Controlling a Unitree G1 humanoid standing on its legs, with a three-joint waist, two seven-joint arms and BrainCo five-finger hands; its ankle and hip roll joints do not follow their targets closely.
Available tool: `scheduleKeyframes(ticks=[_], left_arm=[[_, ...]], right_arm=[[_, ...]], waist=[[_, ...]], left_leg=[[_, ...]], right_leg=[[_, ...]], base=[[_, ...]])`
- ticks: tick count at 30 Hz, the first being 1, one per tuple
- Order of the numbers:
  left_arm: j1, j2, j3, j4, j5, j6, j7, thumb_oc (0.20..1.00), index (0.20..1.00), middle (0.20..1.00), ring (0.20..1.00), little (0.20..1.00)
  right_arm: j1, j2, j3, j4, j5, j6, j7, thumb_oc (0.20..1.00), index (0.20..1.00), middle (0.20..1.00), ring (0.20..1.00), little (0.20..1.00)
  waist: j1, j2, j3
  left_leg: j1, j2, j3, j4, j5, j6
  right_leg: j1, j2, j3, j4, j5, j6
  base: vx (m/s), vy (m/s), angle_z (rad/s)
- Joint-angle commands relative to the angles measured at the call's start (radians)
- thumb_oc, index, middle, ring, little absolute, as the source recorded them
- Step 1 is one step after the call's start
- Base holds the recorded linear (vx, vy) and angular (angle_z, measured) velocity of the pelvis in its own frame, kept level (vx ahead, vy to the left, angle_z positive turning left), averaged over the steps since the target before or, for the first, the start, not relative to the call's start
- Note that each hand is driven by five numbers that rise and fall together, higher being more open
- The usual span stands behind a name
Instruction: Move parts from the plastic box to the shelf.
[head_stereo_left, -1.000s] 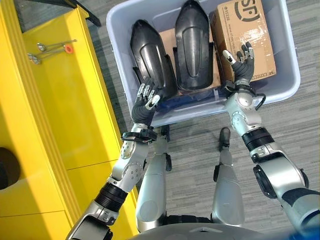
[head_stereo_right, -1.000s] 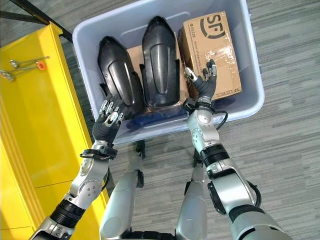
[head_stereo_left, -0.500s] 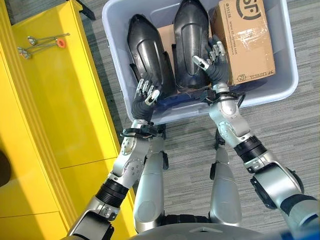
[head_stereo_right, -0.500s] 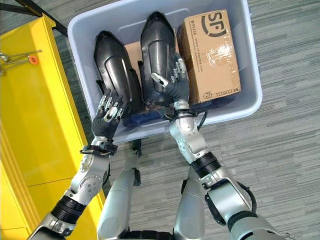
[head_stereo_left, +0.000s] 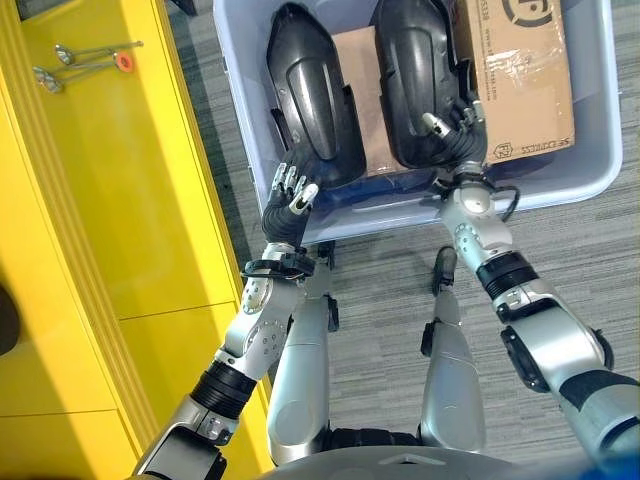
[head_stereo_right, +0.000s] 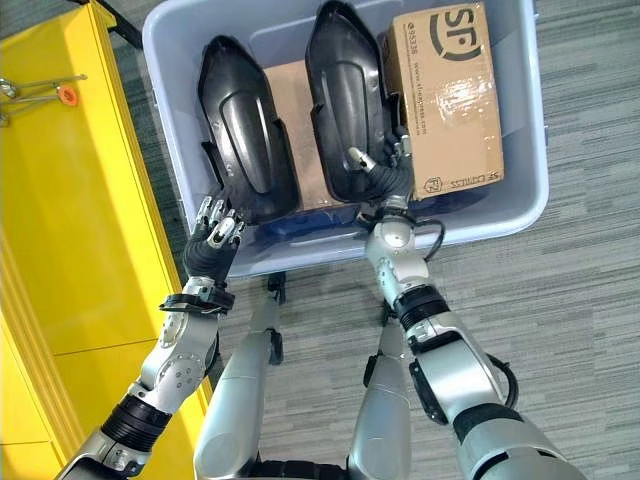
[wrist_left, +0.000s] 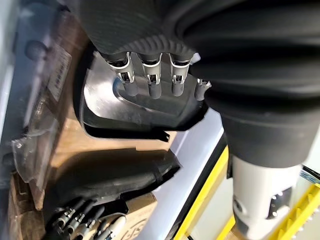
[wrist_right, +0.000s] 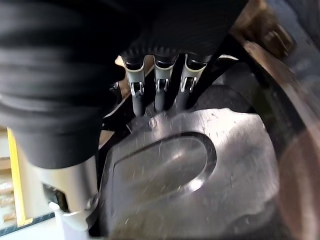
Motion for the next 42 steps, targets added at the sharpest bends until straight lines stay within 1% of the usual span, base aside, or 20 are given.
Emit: scheduleKeyframes(ticks=[1,5,8,12,15,18,21,24,27,28,29,30,32,35,36,40,42], left_arm=[[0.021,0.047,-0.02,-0.092,0.009,-0.058,-0.014,1.0,1.0,1.0,1.0,1.0],[0.018,0.055,-0.031,-0.096,0.008,-0.067,-0.014,1.0,1.0,1.0,1.0,1.0],[0.018,0.063,-0.036,-0.103,-0.001,-0.07,-0.023,1.0,1.0,1.0,1.0,1.0],[0.013,0.059,-0.037,-0.1,-0.006,-0.073,-0.027,1.0,1.0,1.0,1.0,1.0],[0.012,0.057,-0.037,-0.096,-0.007,-0.076,-0.026,1.0,1.0,1.0,1.0,1.0],[0.008,0.058,-0.041,-0.09,-0.007,-0.077,-0.026,1.0,1.0,1.0,1.0,1.0],[-0.003,0.055,-0.057,-0.078,-0.012,-0.074,-0.032,1.0,1.0,1.0,1.0,1.0],[-0.009,0.051,-0.067,-0.073,-0.021,-0.072,-0.033,1.0,1.0,1.0,1.0,1.0],[-0.02,0.042,-0.07,-0.06,-0.023,-0.073,-0.031,1.0,1.0,1.0,1.0,1.0],[-0.021,0.039,-0.07,-0.055,-0.021,-0.074,-0.03,1.0,1.0,1.0,1.0,1.0],[-0.023,0.035,-0.063,-0.052,-0.016,-0.074,-0.024,1.0,1.0,1.0,1.0,1.0],[-0.021,0.033,-0.058,-0.049,-0.009,-0.075,-0.019,1.0,1.0,1.0,1.0,1.0],[-0.019,0.032,-0.047,-0.047,-0.004,-0.072,-0.012,1.0,1.0,1.0,1.0,1.0],[-0.016,0.029,-0.033,-0.046,0.005,-0.068,0.001,1.0,1.0,1.0,1.0,1.0],[-0.016,0.029,-0.033,-0.046,0.005,-0.068,0.001,1.0,1.0,1.0,1.0,1.0],[-0.016,0.028,-0.022,-0.048,0.012,-0.067,0.014,1.0,1.0,1.0,1.0,1.0],[-0.016,0.028,-0.015,-0.054,0.016,-0.064,0.02,1.0,1.0,1.0,1.0,1.0]], right_arm=[[-0.047,-0.045,-0.035,0.001,0.012,-0.038,-0.02,1.0,1.0,1.0,1.0,1.0],[-0.098,-0.11,-0.056,0.109,0.0,-0.035,-0.053,1.0,1.0,1.0,1.0,1.0],[-0.149,-0.165,-0.052,0.215,0.028,-0.028,-0.038,1.0,1.0,1.0,1.0,1.0],[-0.163,-0.182,-0.04,0.222,0.051,-0.033,-0.025,1.0,1.0,1.0,1.0,1.0],[-0.159,-0.179,-0.029,0.219,0.065,-0.038,-0.01,1.0,1.0,1.0,1.0,1.0],[-0.16,-0.163,-0.013,0.229,0.064,-0.036,0.001,1.0,1.0,1.0,1.0,1.0],[-0.17,-0.111,0.024,0.252,0.056,-0.021,0.026,1.0,1.0,1.0,1.0,1.0],[-0.186,-0.045,0.065,0.313,0.042,0.002,0.058,1.0,1.0,1.0,1.0,1.0],[-0.179,0.021,0.107,0.327,0.017,0.021,0.081,1.0,1.0,1.0,1.0,1.0],[-0.164,0.046,0.118,0.32,0.014,0.023,0.088,1.0,1.0,1.0,1.0,1.0],[-0.117,0.097,0.124,0.274,0.032,0.017,0.101,1.0,1.0,1.0,1.0,1.0],[-0.071,0.126,0.129,0.217,0.055,0.007,0.111,1.0,1.0,1.0,1.0,1.0],[-0.02,0.153,0.128,0.133,0.091,-0.012,0.122,1.0,1.0,1.0,1.0,1.0],[0.05,0.153,0.137,-0.062,0.102,-0.036,0.118,1.0,1.0,1.0,1.0,1.0],[0.05,0.153,0.138,-0.063,0.102,-0.036,0.118,1.0,1.0,1.0,1.0,1.0],[0.102,0.145,0.131,-0.197,0.129,-0.057,0.122,1.0,1.0,1.0,1.0,1.0],[0.128,0.136,0.128,-0.268,0.118,-0.063,0.116,1.0,1.0,1.0,1.0,1.0]], waist=[[0.007,0.006,-0.009],[0.006,0.015,-0.009],[0.011,0.024,-0.009],[0.01,0.025,-0.009],[0.008,0.022,-0.009],[0.008,0.021,-0.009],[0.012,0.023,-0.009],[0.025,0.034,-0.009],[0.035,0.042,-0.009],[0.037,0.043,-0.009],[0.041,0.045,-0.009],[0.041,0.043,-0.009],[0.037,0.037,-0.009],[0.023,0.019,-0.009],[0.023,0.019,-0.009],[0.009,0.004,-0.009],[0.002,0.0,-0.009]], left_leg=[[0.009,0.061,0.018,0.054,-0.063,-0.053],[-0.015,0.062,0.018,0.059,-0.063,-0.054],[-0.03,0.061,0.019,0.063,-0.064,-0.055],[-0.039,0.063,0.021,0.063,-0.064,-0.055],[-0.043,0.064,0.021,0.064,-0.064,-0.054],[-0.043,0.064,0.021,0.062,-0.063,-0.052],[-0.04,0.06,0.023,0.062,-0.067,-0.05],[-0.035,0.053,0.022,0.066,-0.074,-0.048],[-0.039,0.048,0.019,0.067,-0.07,-0.046],[-0.034,0.047,0.017,0.068,-0.074,-0.046],[-0.036,0.043,0.01,0.069,-0.073,-0.045],[-0.038,0.041,0.007,0.068,-0.071,-0.045],[-0.036,0.04,0.006,0.068,-0.071,-0.044],[-0.036,0.042,0.007,0.068,-0.071,-0.045],[-0.036,0.042,0.007,0.068,-0.071,-0.045],[-0.036,0.043,0.007,0.072,-0.074,-0.046],[-0.034,0.044,0.009,0.071,-0.074,-0.047]], right_leg=[[-0.074,-0.092,0.049,0.134,-0.005,-0.002],[-0.099,-0.09,0.054,0.14,-0.005,-0.003],[-0.119,-0.088,0.058,0.147,-0.007,-0.002],[-0.13,-0.084,0.057,0.15,-0.007,-0.002],[-0.135,-0.081,0.058,0.152,-0.008,-0.003],[-0.134,-0.08,0.055,0.149,-0.008,-0.004],[-0.128,-0.082,0.052,0.148,-0.01,-0.003],[-0.115,-0.089,0.043,0.149,-0.014,-0.001],[-0.111,-0.093,0.038,0.147,-0.011,0.0],[-0.104,-0.094,0.035,0.146,-0.015,0.0],[-0.096,-0.095,0.028,0.145,-0.014,-0.001],[-0.092,-0.096,0.025,0.144,-0.016,0.0],[-0.088,-0.095,0.021,0.144,-0.016,-0.002],[-0.088,-0.096,0.02,0.142,-0.014,-0.001],[-0.087,-0.096,0.02,0.142,-0.014,-0.001],[-0.087,-0.095,0.022,0.143,-0.014,0.0],[-0.086,-0.095,0.02,0.142,-0.014,0.0]], base=[[0.0,0.0,0.0],[0.0,0.0,0.0],[0.0,0.0,0.0],[0.0,0.0,0.0],[0.0,0.0,0.0],[0.0,0.0,0.0],[0.0,0.0,0.0],[0.0,0.0,0.0],[0.0,0.001,-0.02],[0.03,-0.016,-0.06],[0.03,-0.018,-0.06],[0.02,-0.015,0.04],[0.01,0.004,0.08],[0.0,0.011,0.05],[-0.01,-0.003,0.03],[0.0,-0.001,0.01],[0.0,0.0,0.0]])
